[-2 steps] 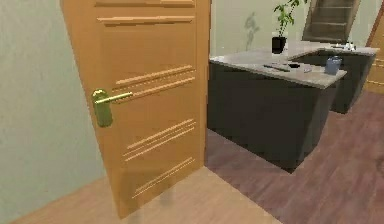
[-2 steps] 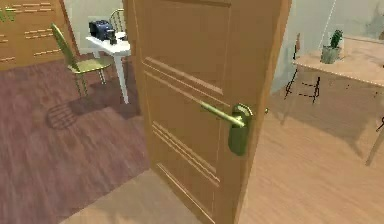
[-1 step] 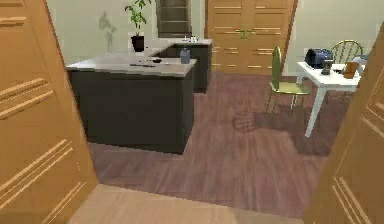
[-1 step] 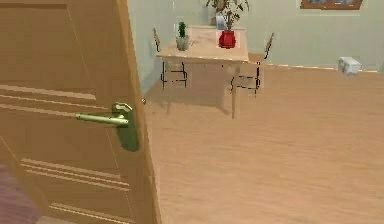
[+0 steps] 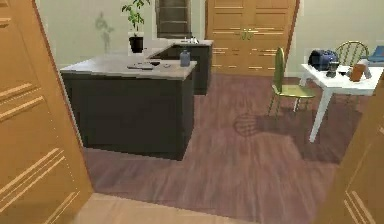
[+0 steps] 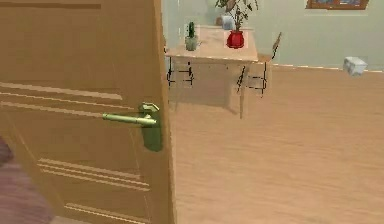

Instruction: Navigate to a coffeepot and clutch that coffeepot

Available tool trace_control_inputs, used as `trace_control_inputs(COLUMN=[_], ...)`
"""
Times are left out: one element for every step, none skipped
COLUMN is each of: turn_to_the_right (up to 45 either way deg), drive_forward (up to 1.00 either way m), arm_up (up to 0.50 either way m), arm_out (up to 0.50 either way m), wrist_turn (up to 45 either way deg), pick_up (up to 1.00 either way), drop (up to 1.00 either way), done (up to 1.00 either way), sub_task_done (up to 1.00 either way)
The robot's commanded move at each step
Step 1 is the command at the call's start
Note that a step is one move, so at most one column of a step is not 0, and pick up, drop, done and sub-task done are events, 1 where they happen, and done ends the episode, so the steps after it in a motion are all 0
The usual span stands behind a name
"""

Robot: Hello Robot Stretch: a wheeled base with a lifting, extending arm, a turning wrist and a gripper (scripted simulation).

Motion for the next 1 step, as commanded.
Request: trace_control_inputs(turn_to_the_right=[15.0], drive_forward=[0.00], arm_up=[0.00], arm_out=[0.00], wrist_turn=[0.0], pick_up=[0.00], drop=[0.00], done=[0.00], sub_task_done=[0.00])
